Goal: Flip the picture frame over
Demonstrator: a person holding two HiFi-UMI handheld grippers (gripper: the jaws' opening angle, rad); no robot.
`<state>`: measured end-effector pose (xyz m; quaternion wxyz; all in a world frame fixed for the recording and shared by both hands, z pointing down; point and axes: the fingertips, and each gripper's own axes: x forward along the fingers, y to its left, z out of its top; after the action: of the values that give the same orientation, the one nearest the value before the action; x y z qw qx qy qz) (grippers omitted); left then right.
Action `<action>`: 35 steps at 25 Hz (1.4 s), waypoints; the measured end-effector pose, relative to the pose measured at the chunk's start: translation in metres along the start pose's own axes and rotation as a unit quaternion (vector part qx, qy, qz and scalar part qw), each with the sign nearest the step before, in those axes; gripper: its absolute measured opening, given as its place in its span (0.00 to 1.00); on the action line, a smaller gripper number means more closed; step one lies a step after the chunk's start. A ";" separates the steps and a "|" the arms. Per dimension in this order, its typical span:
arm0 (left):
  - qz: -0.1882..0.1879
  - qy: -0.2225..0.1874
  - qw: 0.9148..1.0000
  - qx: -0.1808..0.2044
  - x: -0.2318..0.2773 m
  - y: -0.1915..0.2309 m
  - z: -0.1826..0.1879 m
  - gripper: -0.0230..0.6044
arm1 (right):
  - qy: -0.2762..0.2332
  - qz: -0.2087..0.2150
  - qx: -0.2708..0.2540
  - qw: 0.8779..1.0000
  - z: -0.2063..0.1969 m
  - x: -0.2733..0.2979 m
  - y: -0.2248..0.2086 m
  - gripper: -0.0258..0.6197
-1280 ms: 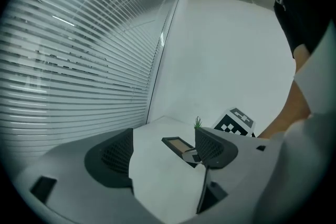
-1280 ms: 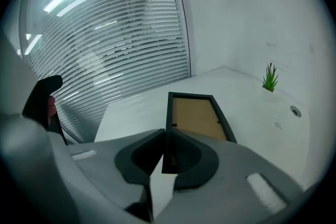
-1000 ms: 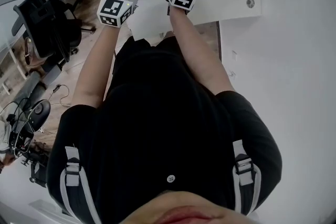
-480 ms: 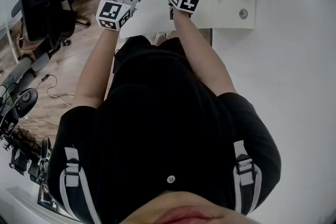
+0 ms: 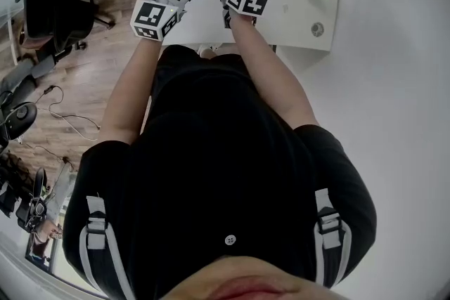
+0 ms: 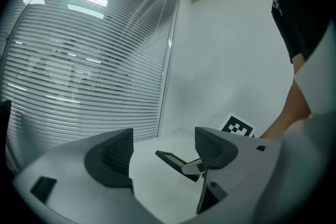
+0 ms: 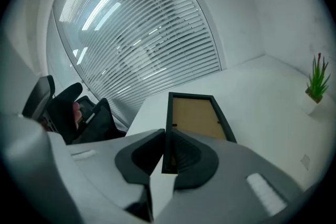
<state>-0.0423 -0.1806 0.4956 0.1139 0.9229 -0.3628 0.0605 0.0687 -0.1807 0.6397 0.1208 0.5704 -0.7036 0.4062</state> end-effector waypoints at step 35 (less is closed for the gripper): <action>0.004 0.030 1.000 -0.002 0.013 -0.023 -0.020 0.63 | -0.011 0.372 0.397 0.839 -0.023 0.001 0.040 0.12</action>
<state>-0.0177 -0.1672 0.5132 0.1268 0.9188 -0.3632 0.0880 0.0252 -0.1642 0.6379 -0.2843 0.2690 -0.6426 0.6587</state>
